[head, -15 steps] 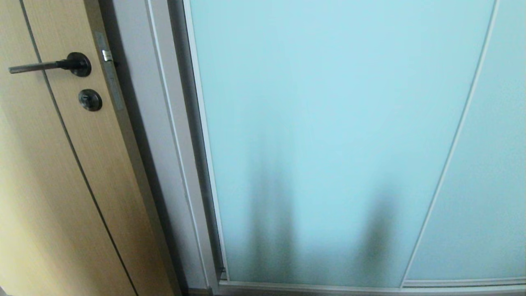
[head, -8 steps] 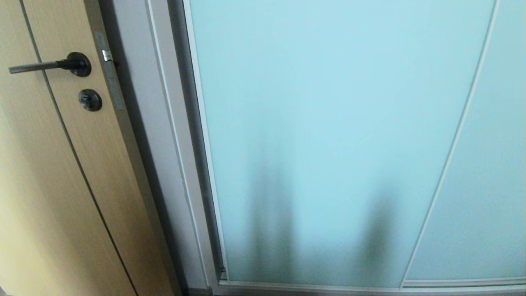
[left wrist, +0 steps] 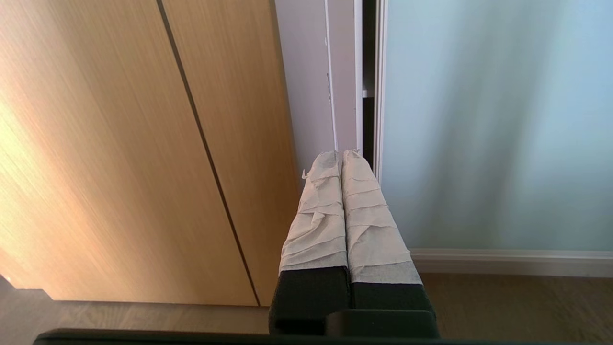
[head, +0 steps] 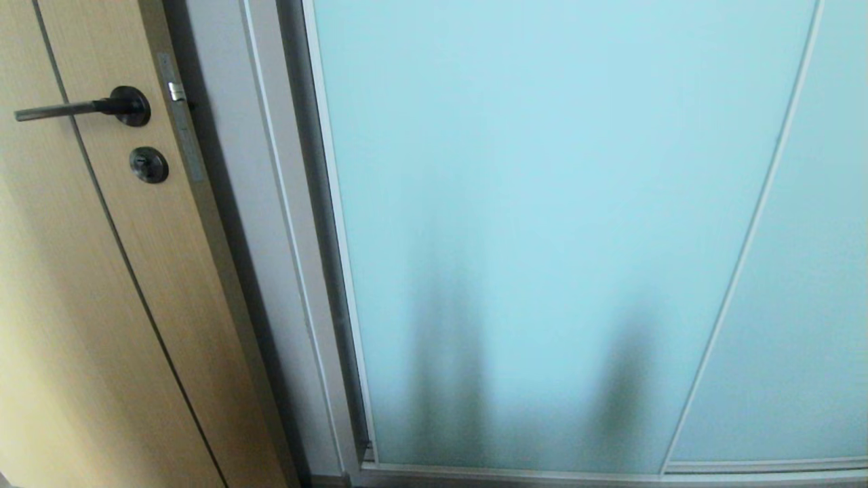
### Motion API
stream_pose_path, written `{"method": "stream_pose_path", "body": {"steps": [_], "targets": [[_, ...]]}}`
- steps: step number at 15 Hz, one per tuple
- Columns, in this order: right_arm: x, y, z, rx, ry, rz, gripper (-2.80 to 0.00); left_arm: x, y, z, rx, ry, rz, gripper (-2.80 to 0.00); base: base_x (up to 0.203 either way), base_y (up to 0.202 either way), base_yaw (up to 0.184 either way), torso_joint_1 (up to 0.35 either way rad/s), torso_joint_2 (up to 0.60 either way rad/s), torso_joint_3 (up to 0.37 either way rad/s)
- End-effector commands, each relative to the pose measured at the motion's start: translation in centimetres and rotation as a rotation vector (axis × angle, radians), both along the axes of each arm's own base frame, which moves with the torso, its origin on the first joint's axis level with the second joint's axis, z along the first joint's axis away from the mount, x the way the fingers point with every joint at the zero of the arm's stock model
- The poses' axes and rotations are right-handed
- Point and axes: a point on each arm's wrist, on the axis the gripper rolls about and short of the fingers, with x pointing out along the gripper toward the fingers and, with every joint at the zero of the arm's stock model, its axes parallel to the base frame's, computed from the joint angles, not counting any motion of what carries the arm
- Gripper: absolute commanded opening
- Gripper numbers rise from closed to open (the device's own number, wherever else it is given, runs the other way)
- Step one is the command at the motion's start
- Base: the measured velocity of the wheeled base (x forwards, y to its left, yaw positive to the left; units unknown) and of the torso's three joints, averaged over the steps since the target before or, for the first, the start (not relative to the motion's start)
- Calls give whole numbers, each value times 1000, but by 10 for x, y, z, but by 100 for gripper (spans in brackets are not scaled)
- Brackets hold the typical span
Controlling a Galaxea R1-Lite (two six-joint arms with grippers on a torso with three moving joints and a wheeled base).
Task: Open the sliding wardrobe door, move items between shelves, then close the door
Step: Open the door
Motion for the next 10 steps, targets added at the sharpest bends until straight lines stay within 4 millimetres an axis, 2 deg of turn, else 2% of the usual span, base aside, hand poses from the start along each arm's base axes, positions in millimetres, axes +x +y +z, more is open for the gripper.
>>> {"method": "stream_pose_path", "body": {"steps": [1, 10], "targets": [[0, 0, 0, 0, 1, 0, -280, 0, 0, 0, 0, 2, 0, -280, 0, 0, 0, 0, 0, 0], [0, 0, 0, 0, 0, 1, -280, 0, 0, 0, 0, 2, 0, -280, 0, 0, 0, 0, 0, 0]]}}
